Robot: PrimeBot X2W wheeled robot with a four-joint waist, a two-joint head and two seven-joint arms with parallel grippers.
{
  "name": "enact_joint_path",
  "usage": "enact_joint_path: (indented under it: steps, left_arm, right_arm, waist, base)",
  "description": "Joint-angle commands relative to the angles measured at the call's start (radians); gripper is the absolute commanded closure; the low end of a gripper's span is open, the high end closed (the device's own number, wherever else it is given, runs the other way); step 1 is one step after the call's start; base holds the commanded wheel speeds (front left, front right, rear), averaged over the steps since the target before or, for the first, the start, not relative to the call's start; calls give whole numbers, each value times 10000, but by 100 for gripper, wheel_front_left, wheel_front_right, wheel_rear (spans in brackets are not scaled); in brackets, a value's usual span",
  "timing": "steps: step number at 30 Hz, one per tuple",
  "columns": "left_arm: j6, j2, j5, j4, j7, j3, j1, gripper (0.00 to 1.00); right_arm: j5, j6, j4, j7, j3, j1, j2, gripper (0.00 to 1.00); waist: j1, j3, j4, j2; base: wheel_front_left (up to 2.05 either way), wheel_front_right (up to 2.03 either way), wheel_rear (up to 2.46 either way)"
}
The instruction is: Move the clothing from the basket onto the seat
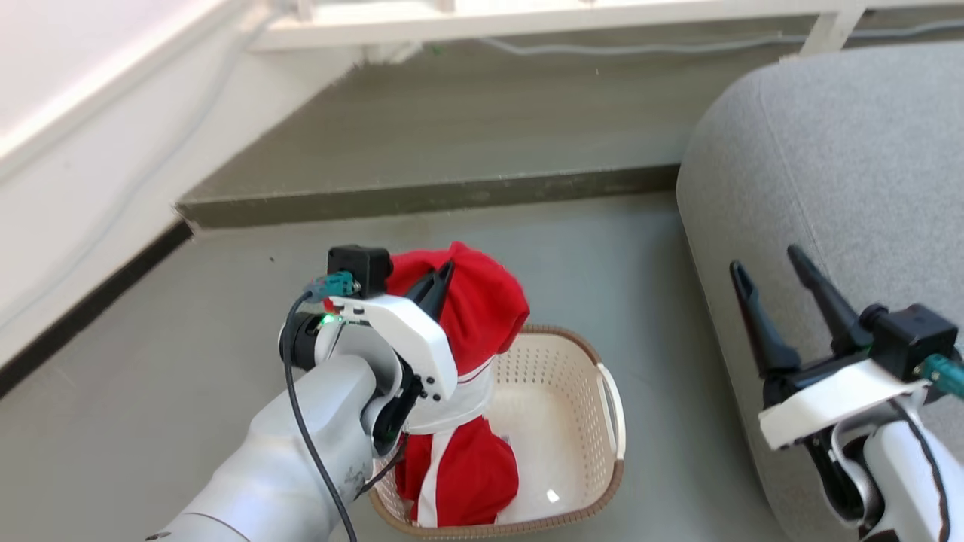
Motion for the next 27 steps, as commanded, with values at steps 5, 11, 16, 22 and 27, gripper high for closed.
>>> enact_joint_path:
  steps: [5,11,16,22,27]
  left_arm:
    - [-179,215,994,-555,-134,850,-728,100]
    - [-234,342,1749,-1105,-135,1237,-1125,100]
    - [-160,531,2379,-1760,-135,1467,-1481,100]
    - [3,660,2742,-2526,-135,1749,-1978,100]
    - [133,700,2901,-2930,-78,1702,-2293,100]
  right_arm:
    - [-93,69,-20,-61,168,271,35,0]
    - [-163,69,145,-61,162,485,137,0]
    - [-233,69,226,-61,128,624,196,0]
    - [-283,69,264,-61,68,702,264,0]
    - [-283,69,259,-61,82,760,284,0]
  waist:
    - [0,-450,154,0]
    - [0,-753,254,0]
    - [0,-924,364,0]
    - [0,-975,491,0]
    - [0,-968,533,0]
  base:
    - [0,0,0]
    - [0,0,0]
    - [0,0,0]
    - [0,0,0]
    - [0,0,0]
